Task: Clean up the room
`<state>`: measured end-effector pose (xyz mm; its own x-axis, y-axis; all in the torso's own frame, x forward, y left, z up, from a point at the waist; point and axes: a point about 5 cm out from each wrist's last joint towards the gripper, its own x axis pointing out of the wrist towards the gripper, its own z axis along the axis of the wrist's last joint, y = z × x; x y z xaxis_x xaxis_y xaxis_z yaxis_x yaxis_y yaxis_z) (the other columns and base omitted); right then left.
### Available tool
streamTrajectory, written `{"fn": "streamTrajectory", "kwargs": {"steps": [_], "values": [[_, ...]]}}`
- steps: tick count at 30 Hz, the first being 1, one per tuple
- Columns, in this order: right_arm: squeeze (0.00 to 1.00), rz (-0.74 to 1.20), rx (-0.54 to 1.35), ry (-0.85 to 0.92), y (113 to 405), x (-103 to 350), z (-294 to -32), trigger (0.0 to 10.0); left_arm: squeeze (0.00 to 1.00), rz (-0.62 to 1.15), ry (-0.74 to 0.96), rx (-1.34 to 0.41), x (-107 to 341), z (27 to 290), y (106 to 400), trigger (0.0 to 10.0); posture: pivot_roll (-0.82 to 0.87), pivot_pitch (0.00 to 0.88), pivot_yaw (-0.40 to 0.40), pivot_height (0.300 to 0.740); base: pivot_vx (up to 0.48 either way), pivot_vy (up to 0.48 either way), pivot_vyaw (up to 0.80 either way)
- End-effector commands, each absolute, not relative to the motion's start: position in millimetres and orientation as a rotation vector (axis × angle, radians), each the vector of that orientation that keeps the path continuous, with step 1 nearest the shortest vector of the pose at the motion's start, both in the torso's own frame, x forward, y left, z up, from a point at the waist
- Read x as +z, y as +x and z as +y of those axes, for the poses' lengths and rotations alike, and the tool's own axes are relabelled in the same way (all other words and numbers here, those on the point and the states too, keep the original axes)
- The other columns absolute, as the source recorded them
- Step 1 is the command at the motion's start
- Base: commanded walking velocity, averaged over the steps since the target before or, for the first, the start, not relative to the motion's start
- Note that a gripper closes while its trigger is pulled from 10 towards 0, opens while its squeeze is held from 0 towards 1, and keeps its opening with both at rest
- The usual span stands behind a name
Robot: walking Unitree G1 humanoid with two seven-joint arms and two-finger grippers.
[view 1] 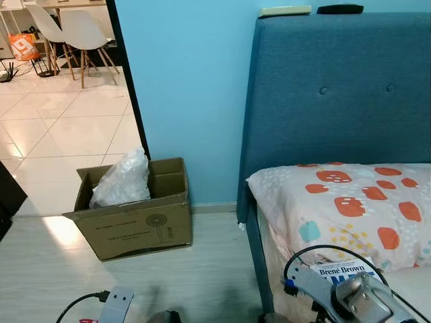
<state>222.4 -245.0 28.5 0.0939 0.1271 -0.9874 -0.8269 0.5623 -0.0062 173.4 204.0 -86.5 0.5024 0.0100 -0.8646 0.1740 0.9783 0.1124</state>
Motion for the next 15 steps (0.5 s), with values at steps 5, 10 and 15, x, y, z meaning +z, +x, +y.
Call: {"fn": "streamTrajectory", "kwargs": {"steps": [5, 10, 15], "values": [[0.0, 1.396, 0.841, -0.749, 205.0, 16.6, -248.6, 10.0, 0.0, 1.075, 0.17, -0.145, -92.8, 192.0, 163.2, 10.0, -0.02, 0.042, -0.019, 0.596, 0.0, 0.0, 0.0], [0.0, 1.409, 0.821, -0.773, 206.3, 4.0, -248.5, 10.0, 0.0, 1.08, 0.169, -0.146, -93.5, 192.3, 161.2, 10.0, -0.01, 0.047, -0.019, 0.596, 0.0, 0.0, 0.0], [0.0, 1.42, 0.823, -0.79, 207.3, -2.3, -248.7, 10.0, 0.0, 1.081, 0.168, -0.146, -94.1, 191.8, 160.0, 10.0, -0.01, 0.047, -0.022, 0.596, 0.0, 0.0, 0.0]]}}
